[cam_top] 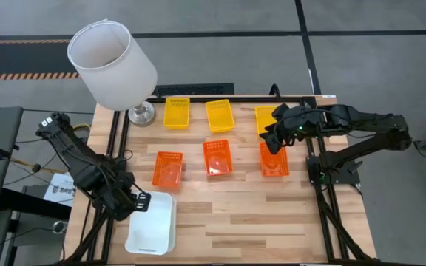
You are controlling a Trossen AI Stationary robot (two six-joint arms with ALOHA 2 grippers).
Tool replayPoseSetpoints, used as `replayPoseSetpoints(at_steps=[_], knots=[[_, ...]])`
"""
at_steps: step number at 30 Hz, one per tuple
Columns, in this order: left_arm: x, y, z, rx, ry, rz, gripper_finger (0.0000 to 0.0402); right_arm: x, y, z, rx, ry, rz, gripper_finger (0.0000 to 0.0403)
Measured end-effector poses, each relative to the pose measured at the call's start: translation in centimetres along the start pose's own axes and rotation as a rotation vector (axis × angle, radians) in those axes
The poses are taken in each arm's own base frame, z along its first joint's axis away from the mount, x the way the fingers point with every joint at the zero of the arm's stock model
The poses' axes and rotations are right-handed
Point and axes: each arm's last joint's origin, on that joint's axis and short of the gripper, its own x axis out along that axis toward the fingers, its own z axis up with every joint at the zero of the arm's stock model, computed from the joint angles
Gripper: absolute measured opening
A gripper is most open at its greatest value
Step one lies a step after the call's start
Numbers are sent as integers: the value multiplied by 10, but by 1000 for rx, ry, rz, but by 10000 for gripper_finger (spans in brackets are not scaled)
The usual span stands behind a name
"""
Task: Stack baskets by color
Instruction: Stack the white bin on the left white bin
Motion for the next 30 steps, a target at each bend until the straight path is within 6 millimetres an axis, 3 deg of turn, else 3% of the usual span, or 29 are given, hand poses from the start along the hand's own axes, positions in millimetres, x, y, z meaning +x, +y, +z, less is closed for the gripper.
replayPoseSetpoints(at_steps=[16,30], knots=[[0,0,-8,-60,57,-12,0,-1,4,-3,-20,9,18,197],[16,0,-8,-42,79,-11,0,-1,4,-3,-27,8,19,193]])
